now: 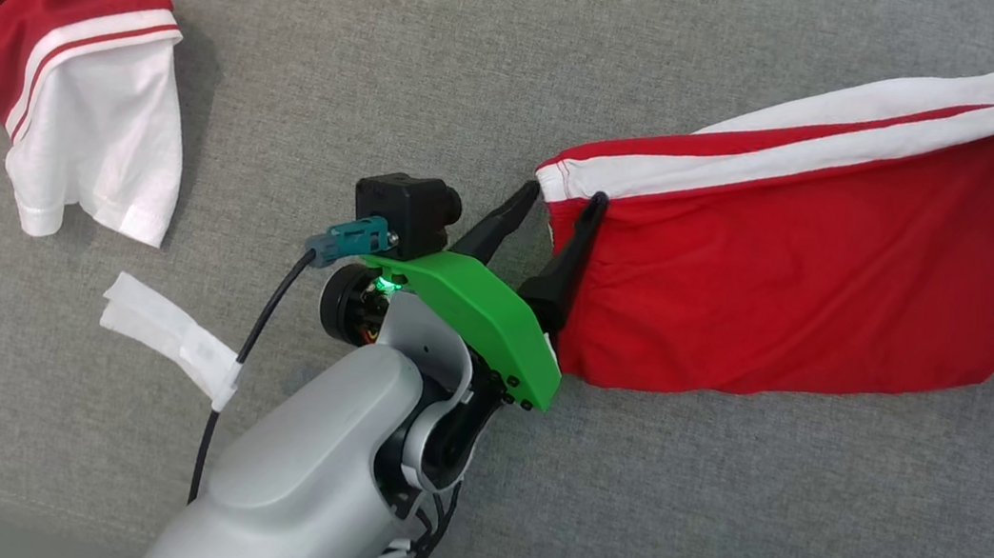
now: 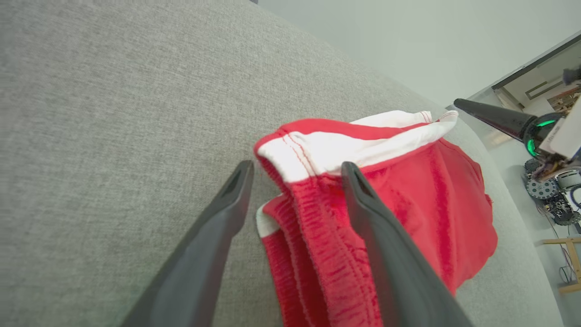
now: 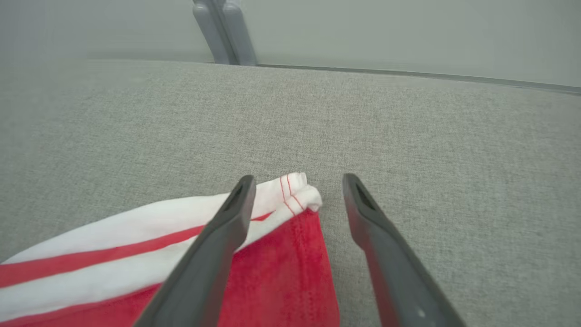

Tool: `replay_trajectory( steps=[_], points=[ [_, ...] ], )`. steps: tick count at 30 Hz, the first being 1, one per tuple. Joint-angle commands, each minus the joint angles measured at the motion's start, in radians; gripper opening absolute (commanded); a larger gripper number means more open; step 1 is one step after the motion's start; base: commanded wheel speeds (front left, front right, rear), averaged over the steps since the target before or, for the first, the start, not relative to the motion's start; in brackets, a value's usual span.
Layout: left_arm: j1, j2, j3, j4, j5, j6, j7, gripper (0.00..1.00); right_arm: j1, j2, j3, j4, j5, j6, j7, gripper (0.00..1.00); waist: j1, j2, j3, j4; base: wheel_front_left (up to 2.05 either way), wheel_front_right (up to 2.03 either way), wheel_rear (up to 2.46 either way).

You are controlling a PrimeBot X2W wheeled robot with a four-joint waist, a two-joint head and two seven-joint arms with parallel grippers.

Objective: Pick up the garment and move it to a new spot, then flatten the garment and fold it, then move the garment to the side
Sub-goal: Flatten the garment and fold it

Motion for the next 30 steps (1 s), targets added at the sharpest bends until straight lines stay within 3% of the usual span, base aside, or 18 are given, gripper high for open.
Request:
replay_trajectory(
  steps=[1,8,14,21,30],
  points=[
    [-0.020,0.003,0.000,0.007,-0.012,0.009,-0.014,1.00,-0.011,0.006,-0.006,0.008,-0.008,-0.001,-0.020,1.00,0.0000,0.0000,0.005,0.001,0.00,0.00,0.00],
    [-0.049,0.003,0.026,0.034,0.008,0.043,-0.143,1.00,-0.031,0.021,-0.010,0.024,-0.026,-0.001,-0.160,1.00,0.0000,0.0000,0.009,-0.008,0.00,0.00,0.00],
    [-0.049,0.021,0.044,0.061,0.104,0.068,-0.217,1.00,0.052,-0.033,0.087,-0.032,-0.042,-0.001,-0.279,1.00,0.0000,0.0000,-0.020,-0.038,0.00,0.00,0.00],
    [0.079,0.062,0.114,-0.103,0.360,0.126,-0.229,1.00,0.191,-0.164,0.216,-0.093,0.021,-0.001,-0.127,1.00,0.0000,0.0000,-0.034,-0.054,0.00,0.00,0.00],
    [0.235,0.037,0.192,-0.219,0.520,0.088,-0.230,1.00,0.147,-0.180,0.232,-0.066,0.061,-0.001,-0.060,1.00,0.0000,0.0000,0.039,0.005,0.00,0.00,0.00]
  ],
)
